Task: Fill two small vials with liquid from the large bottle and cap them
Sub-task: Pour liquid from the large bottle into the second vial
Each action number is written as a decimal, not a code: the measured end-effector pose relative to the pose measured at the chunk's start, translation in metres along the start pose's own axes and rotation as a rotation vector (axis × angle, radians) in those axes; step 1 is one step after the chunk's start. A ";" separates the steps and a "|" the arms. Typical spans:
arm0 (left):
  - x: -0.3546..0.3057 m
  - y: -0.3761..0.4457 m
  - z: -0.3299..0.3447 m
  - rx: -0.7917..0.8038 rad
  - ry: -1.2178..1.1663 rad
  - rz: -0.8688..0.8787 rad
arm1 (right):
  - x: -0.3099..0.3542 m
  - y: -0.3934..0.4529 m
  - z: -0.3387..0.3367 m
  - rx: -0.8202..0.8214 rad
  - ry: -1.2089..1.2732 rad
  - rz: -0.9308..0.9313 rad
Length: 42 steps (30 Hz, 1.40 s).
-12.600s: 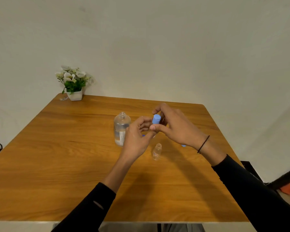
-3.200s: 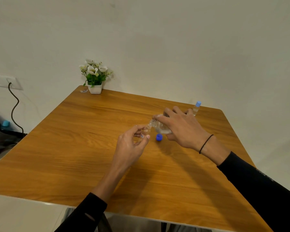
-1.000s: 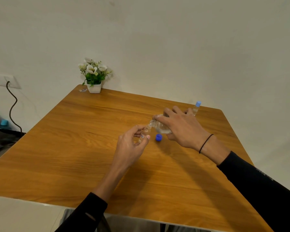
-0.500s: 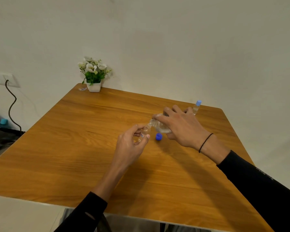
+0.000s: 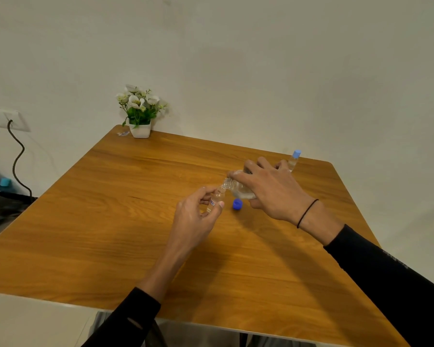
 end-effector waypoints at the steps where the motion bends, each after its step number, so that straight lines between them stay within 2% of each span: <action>1: 0.000 0.000 0.000 0.001 0.002 0.002 | 0.000 0.000 0.000 0.000 -0.002 0.000; 42: 0.003 0.001 0.000 -0.001 0.001 -0.009 | 0.002 -0.001 -0.002 -0.013 -0.026 -0.008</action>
Point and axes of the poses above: each hand's wrist, its own y-axis towards the middle knuckle, its own z-axis out of the palm, x = y × z, the point moved 6 cm from there along y, towards the middle knuckle, and after that the axes turned 10 degrees about -z, right-handed, at the moved point
